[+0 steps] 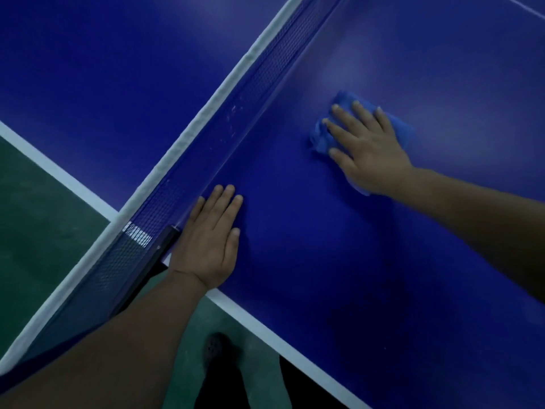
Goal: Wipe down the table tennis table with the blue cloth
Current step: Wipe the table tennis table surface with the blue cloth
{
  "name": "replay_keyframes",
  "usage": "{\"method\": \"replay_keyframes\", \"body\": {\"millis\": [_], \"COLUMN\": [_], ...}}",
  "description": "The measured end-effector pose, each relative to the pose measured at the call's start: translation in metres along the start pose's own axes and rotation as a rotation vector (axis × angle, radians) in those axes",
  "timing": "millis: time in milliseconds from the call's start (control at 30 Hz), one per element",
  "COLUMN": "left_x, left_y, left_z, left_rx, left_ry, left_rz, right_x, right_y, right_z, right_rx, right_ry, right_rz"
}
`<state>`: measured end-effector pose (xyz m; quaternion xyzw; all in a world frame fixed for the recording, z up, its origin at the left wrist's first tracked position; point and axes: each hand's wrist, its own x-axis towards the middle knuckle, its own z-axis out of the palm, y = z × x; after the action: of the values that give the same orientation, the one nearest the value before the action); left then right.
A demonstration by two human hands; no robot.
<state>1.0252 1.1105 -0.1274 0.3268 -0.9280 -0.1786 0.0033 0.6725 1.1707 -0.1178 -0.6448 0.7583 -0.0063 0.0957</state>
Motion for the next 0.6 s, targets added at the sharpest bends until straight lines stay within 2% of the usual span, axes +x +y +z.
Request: {"method": "replay_keyframes", "body": {"millis": [67, 133, 200, 267, 333, 367, 400, 500, 600], "left_x": [-0.001, -0.001, -0.001, -0.001, 0.0, 0.0, 0.0, 0.001, 0.0], "left_y": [0.0, 0.0, -0.001, -0.001, -0.001, 0.0, -0.001, -0.001, 0.0], "left_z": [-0.001, -0.001, -0.001, -0.001, -0.002, -0.002, -0.002, -0.002, -0.003], "left_rx": [-0.028, -0.051, -0.057, -0.052, -0.048, -0.046, -0.044, -0.047, -0.047], "left_ry": [0.006, 0.011, 0.012, 0.007, 0.001, -0.001, -0.001, 0.0, -0.011], "left_rz": [-0.015, -0.019, -0.012, -0.006, -0.004, -0.003, -0.003, 0.002, -0.005], "right_x": [0.004, -0.017, -0.066, -0.127, -0.16, -0.161, -0.154, -0.124, -0.118], "right_y": [-0.026, -0.069, -0.117, -0.149, -0.146, -0.135, -0.124, -0.097, -0.128], "right_z": [0.003, 0.014, 0.027, 0.033, 0.036, 0.037, 0.038, 0.032, 0.031], "right_rx": [-0.01, -0.034, -0.027, -0.017, -0.035, -0.054, -0.071, -0.039, 0.029], "right_ry": [0.042, 0.069, 0.032, -0.127, -0.218, -0.195, -0.161, -0.051, 0.031], "right_rz": [0.036, -0.092, -0.396, -0.715, -0.881, -0.86, -0.763, -0.277, 0.074]}}
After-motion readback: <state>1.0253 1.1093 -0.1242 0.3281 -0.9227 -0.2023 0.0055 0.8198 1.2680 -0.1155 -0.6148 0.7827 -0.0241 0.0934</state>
